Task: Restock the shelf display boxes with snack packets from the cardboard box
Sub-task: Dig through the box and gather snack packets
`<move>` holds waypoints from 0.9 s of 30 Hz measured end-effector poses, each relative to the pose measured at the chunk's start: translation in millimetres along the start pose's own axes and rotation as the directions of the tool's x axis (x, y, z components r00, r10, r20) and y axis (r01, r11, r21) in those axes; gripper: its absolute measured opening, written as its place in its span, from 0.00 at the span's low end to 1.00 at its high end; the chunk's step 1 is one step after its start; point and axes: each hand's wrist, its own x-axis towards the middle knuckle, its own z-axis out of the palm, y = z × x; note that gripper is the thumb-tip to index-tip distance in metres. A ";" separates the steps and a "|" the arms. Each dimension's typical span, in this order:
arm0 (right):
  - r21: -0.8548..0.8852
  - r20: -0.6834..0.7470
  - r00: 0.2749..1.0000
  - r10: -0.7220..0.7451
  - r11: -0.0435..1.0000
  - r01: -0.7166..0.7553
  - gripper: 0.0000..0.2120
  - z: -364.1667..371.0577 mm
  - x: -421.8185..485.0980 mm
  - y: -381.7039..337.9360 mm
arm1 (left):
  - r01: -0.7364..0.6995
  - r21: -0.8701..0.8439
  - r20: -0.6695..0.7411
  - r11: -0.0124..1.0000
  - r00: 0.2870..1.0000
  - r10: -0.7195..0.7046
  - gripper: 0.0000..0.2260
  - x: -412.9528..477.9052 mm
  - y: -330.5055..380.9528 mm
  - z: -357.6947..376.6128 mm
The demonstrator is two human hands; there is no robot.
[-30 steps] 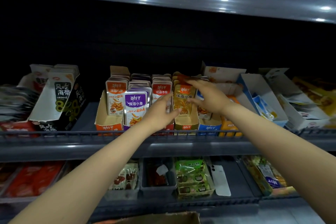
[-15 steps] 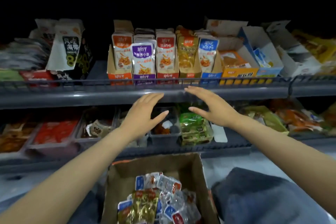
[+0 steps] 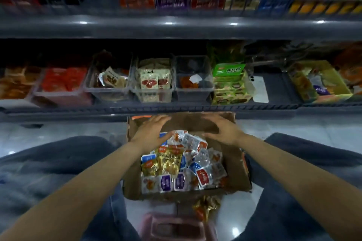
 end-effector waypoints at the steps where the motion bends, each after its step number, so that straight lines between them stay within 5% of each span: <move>1: 0.025 0.037 0.998 0.045 0.999 -0.046 0.32 12.1 3.6 7.9 | 0.035 -0.005 0.038 0.999 0.999 -0.034 0.27 1.0 -6.2 12.1; 14: 0.475 0.303 0.852 0.426 0.708 -0.523 0.21 115.0 22.1 74.5 | 0.416 -0.113 0.378 0.902 0.858 -0.348 0.27 10.7 -53.6 115.9; 18: 0.526 0.368 0.814 0.449 0.622 -0.580 0.27 141.4 34.9 78.4 | 0.581 -0.243 0.442 0.777 0.779 -0.444 0.23 13.3 -63.3 135.4; 22: 0.570 0.403 0.784 0.473 0.540 -0.619 0.25 170.6 51.4 61.3 | 0.706 -0.326 0.502 0.629 0.693 -0.517 0.22 10.4 -75.0 153.9; 27: 0.591 0.459 0.759 0.462 0.479 -0.649 0.15 203.6 72.5 41.8 | 0.754 -0.343 0.511 0.560 0.650 -0.563 0.21 13.1 -80.9 171.9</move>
